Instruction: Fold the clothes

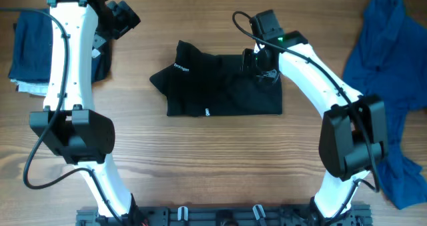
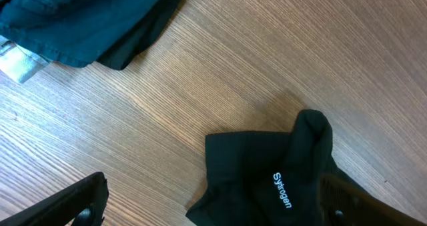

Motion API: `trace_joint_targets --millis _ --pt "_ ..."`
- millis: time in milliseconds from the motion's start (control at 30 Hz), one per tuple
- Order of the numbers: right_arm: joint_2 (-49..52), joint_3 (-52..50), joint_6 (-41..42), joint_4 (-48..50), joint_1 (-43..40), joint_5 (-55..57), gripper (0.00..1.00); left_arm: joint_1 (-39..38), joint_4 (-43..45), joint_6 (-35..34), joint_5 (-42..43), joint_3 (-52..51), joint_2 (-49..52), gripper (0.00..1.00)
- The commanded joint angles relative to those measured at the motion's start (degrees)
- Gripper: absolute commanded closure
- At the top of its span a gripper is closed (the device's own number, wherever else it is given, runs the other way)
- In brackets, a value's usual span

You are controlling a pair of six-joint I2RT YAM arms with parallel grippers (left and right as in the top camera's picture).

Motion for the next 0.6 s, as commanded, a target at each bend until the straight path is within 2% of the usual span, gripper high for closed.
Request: trace_joint_targets --millis 0,233,333,400,467,567 --pt "0.0 -2.1 3.63 3.78 -0.15 3.39 0.48 0.57 0.11 0.7 0.42 0.79 -1.03 0.0" --pt "3.5 -2.21 4.42 6.99 -0.15 5.77 0.48 0.57 -0.09 0.72 0.42 0.79 -1.03 0.0" --pt "4.28 -2.32 4.42 7.06 -0.15 5.77 0.55 0.57 -0.09 0.72 0.42 0.79 -1.03 0.0" --pt "4.33 -2.45 4.42 7.13 -0.15 5.77 0.63 0.57 -0.09 0.72 0.42 0.79 -1.03 0.0" --pt "4.33 -2.45 4.42 7.17 -0.15 5.75 0.78 0.57 -0.07 0.7 0.42 0.79 -1.03 0.0" --pt "4.33 -2.45 4.42 7.15 -0.15 5.75 0.94 0.57 -0.07 0.72 0.39 0.79 -1.03 0.0"
